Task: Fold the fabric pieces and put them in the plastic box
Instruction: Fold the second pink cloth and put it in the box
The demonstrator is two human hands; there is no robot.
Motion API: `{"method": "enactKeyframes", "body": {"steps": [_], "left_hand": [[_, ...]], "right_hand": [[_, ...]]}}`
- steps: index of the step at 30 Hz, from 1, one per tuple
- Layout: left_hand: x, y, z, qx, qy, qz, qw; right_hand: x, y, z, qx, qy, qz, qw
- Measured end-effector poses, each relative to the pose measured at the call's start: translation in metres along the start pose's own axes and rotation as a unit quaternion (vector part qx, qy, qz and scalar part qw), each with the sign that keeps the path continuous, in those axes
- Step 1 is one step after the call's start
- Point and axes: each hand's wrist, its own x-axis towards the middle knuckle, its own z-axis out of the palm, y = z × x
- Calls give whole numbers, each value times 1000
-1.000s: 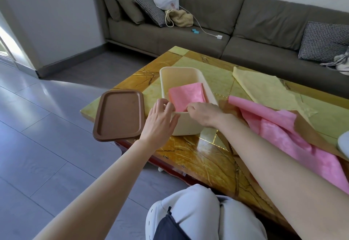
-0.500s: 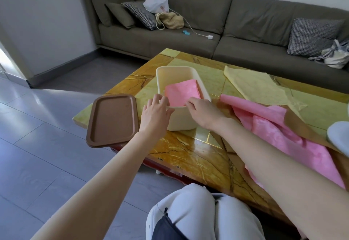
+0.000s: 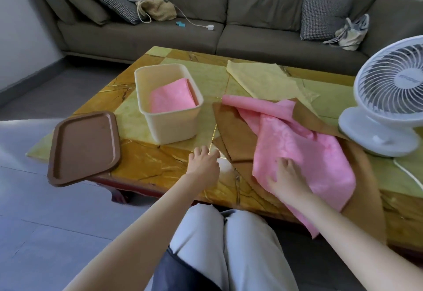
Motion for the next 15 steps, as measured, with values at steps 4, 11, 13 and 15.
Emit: {"method": "enactKeyframes", "body": {"steps": [4,11,13,15], "left_hand": [[5,7,11,17,-25,-1,1000],[11,36,15,-18,33,38,999],[10,47,19,-21,29,89,995],[9,58,24,-7,11,136,991]], "right_hand": [[-8,25,16,0,-28,-50,998],[-5,20,20,3,-78,-112,991],[-6,19,19,35,-77,-111,990],[-7,21,15,95,-49,-100,989]]}}
